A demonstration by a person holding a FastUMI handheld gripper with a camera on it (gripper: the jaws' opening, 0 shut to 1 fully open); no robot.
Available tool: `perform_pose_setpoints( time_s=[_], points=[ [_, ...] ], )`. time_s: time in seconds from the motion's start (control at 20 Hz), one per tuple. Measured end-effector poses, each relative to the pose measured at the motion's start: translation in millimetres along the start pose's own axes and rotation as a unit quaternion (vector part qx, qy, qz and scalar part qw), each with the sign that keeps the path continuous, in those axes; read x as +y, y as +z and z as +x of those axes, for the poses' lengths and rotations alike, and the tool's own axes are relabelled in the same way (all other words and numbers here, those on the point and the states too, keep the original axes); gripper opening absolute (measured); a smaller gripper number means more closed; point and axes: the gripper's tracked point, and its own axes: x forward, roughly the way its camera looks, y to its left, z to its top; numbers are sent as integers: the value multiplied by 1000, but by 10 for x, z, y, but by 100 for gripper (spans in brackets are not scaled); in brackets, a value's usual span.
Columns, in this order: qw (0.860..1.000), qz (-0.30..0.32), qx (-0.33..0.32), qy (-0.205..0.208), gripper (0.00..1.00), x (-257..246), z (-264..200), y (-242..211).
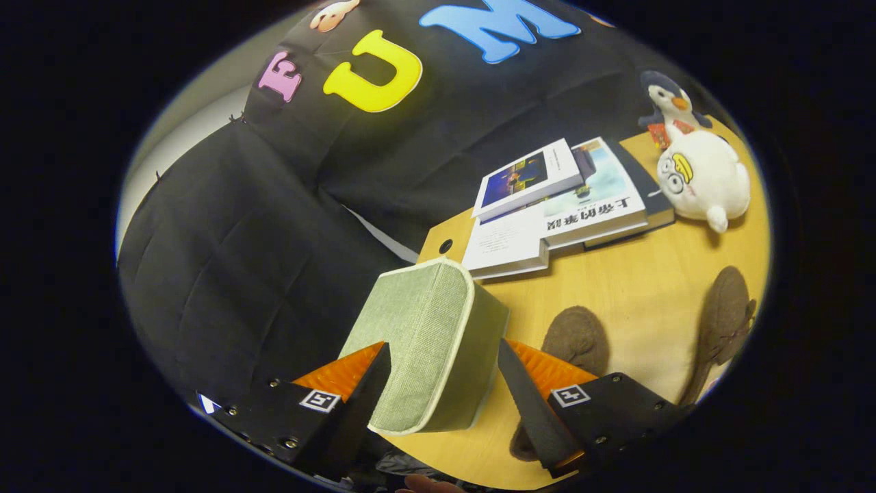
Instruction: Open the storage box then place both shoes into the box .Put the left shoe in first, then the right shoe, with the right side of both shoes facing outward in a uniform manner.
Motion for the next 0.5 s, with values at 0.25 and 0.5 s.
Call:
perform_pose_setpoints(
  time_s=[0.25, 0.5],
  points=[
    [995, 72, 48, 56, 96, -10, 383, -206],
    [981, 151, 79, 95, 96, -16, 607, -312]
  ],
)
